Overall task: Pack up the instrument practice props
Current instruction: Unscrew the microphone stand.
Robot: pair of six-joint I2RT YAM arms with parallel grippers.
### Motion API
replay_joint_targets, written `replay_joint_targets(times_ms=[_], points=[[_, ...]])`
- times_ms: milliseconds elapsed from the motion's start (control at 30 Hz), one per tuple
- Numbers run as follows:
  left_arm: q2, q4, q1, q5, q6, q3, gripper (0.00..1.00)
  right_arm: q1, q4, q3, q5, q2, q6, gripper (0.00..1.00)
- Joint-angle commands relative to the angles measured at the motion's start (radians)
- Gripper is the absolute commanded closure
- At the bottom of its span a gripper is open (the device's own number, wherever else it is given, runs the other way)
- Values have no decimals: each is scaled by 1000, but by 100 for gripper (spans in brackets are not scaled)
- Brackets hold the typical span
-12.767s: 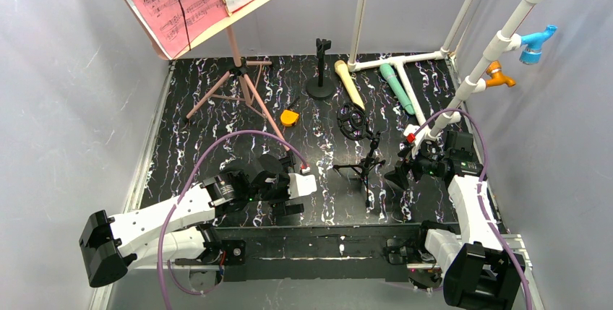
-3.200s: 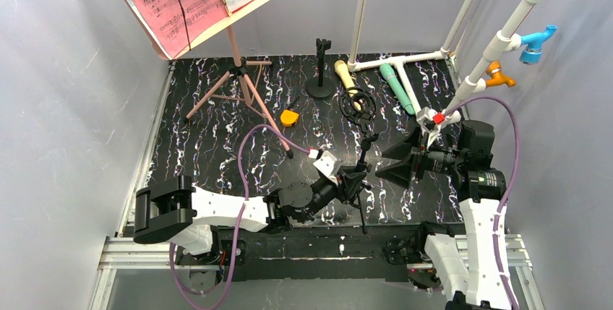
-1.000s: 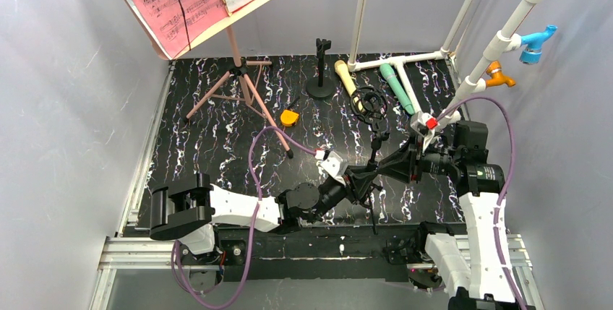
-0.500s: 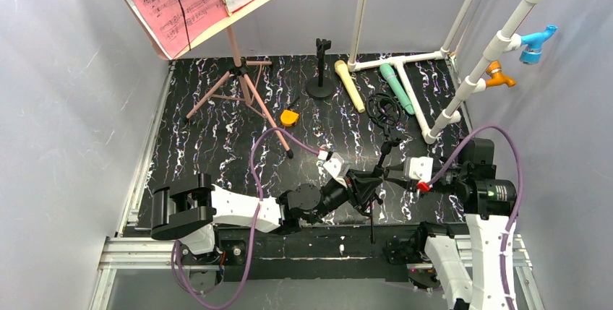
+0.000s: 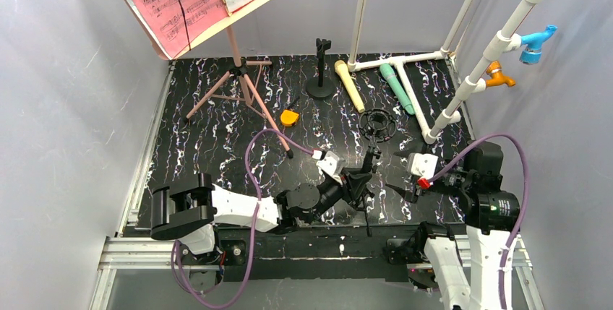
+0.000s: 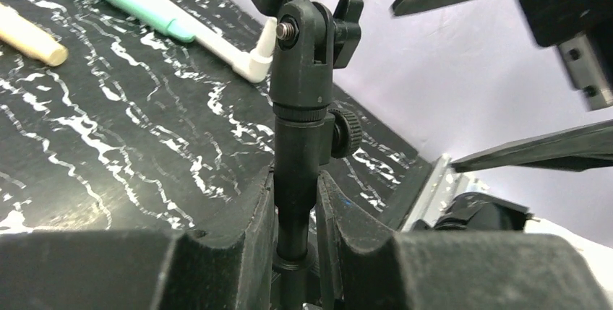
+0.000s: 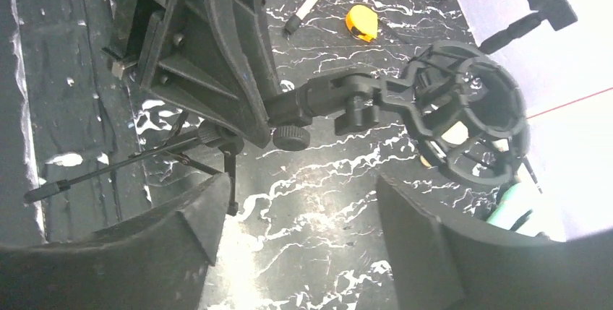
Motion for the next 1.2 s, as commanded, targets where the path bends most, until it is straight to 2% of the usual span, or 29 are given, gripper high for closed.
replay_joint_targets(times_ms=[0,67,133,333,567,633,733,900,1167], points=[[-78,71,1,-87,14,-21,100,-3,130,-14,-4,-39,306,13],[-86,79,1,-93,17,-34,100,-4,191,-29,-14,-53,446,11],[-93,90,1,-97,21,-45,100,-6,205,-27,-25,-65,487,8],[-102,127,1,-97,49,-64,100,-17,455,-55,-49,-45,921,7],[-119,146,1,-82,99,-61,100,-37,785,-216,-94,-37,1434,7],[-119,148,1,-74,107,-58,100,-38,843,-256,-97,-32,1522,8],[-113,150,1,-63,111,-51,100,-38,873,-281,-108,-24,1564,8],[-93,157,1,-39,109,-33,100,-38,858,-290,-143,-15,1543,8],[-59,160,1,6,87,9,100,-39,748,-266,-182,20,1377,8]])
